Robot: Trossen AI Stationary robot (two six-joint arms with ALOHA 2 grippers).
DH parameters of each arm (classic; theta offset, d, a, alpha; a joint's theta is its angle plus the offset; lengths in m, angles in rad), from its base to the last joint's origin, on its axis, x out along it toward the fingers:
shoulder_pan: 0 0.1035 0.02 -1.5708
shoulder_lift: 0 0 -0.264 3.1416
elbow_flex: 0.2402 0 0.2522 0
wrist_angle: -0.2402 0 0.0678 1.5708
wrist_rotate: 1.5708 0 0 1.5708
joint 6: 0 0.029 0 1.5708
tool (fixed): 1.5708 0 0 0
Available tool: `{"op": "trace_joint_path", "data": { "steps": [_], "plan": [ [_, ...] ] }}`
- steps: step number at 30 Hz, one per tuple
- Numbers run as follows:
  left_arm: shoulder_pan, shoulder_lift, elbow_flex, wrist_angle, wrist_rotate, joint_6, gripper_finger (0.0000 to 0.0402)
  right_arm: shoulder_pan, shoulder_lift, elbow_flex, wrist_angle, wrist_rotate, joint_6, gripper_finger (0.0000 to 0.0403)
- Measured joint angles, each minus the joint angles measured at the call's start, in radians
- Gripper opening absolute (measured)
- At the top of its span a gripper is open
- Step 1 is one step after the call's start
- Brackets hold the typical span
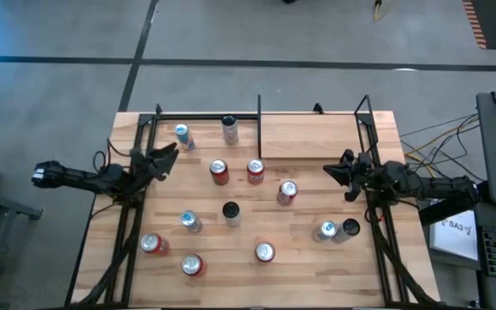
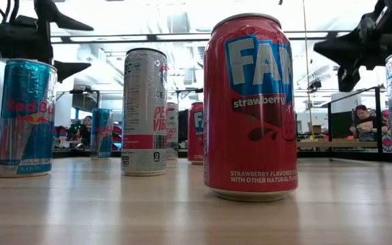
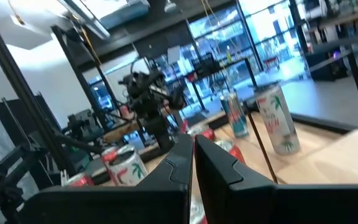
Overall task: Place canned beverage on shelf
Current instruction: Put the top white soda can on the shelf
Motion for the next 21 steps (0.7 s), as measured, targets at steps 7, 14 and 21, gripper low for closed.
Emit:
{"op": "trace_joint_path", "data": {
  "steps": [7,14,21],
  "plan": [
    [0.000,0.000,0.000,0.001,-0.016,0.030,0.0389,0.000,0.001,0.000,0.026,-0.007,0.012,0.0009],
    [0.000,0.001,0.000,0.014,0.012,0.038,0.0389,0.003,0.001,0.000,0.086,-0.011,0.019,0.0009],
    [0.000,0.086,0.078,0.026,0.238,0.053,0.0389,0.003,0.001,0.001,0.128,-0.011,0.015,0.0009]
  ]
}}
